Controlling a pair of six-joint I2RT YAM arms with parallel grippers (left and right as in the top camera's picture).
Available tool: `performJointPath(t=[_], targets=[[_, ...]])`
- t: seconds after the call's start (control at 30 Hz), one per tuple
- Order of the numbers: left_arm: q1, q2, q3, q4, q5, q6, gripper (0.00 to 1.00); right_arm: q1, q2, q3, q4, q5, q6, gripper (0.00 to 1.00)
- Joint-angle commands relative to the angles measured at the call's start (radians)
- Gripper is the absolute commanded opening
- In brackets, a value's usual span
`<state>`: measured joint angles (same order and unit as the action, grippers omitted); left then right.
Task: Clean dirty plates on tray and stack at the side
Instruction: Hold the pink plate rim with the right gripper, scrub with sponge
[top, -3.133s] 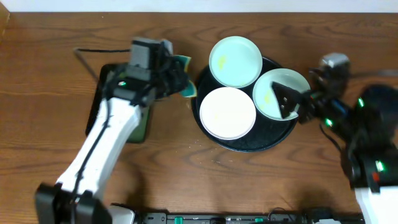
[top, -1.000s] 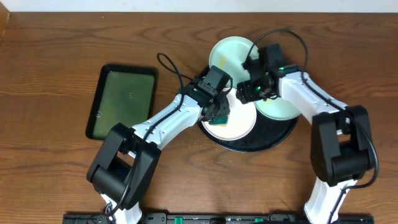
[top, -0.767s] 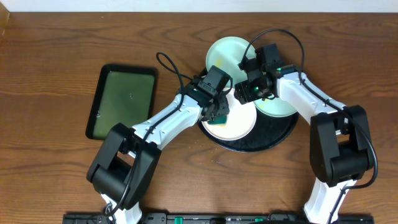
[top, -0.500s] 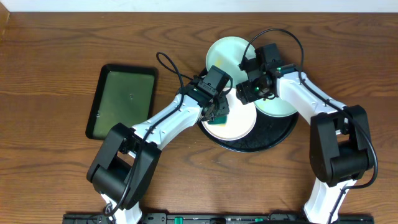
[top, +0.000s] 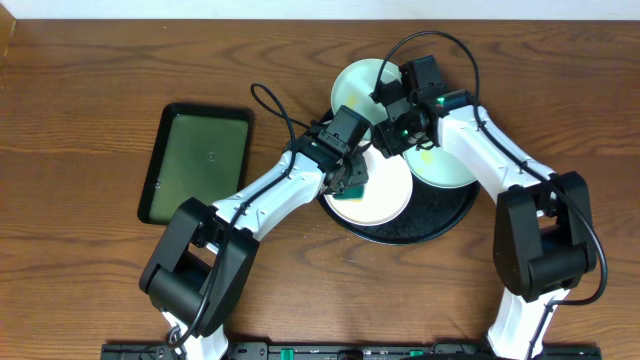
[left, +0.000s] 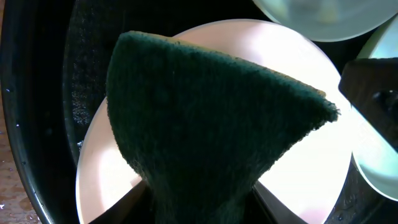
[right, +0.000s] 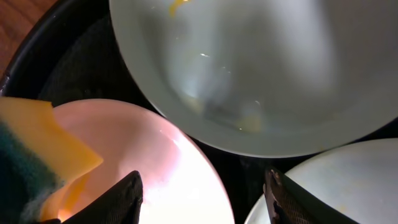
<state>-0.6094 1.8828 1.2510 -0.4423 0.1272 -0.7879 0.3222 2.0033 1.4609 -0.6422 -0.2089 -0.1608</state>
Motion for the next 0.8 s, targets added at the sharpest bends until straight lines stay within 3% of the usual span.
performJointPath(t=[0.0,0.27,0.4,0.77], targets=[[0.003,-0.010,-0.003,-0.002,-0.016,0.009,0.42,0.006,0.055,0.013,-0.017,0.008,-0.035,0.59],[0.003,-0.010,-0.003,-0.001,-0.017,0.009,0.42,0.005,0.081,0.014,-0.043,0.034,-0.035,0.56],[0.003,-0.010,-0.003,0.003,-0.016,0.008,0.42,0.004,0.081,0.014,-0.066,0.079,-0.035,0.41],[-0.014,0.022,-0.003,0.035,-0.016,-0.082,0.42,0.005,0.081,0.014,-0.084,0.076,0.020,0.38]])
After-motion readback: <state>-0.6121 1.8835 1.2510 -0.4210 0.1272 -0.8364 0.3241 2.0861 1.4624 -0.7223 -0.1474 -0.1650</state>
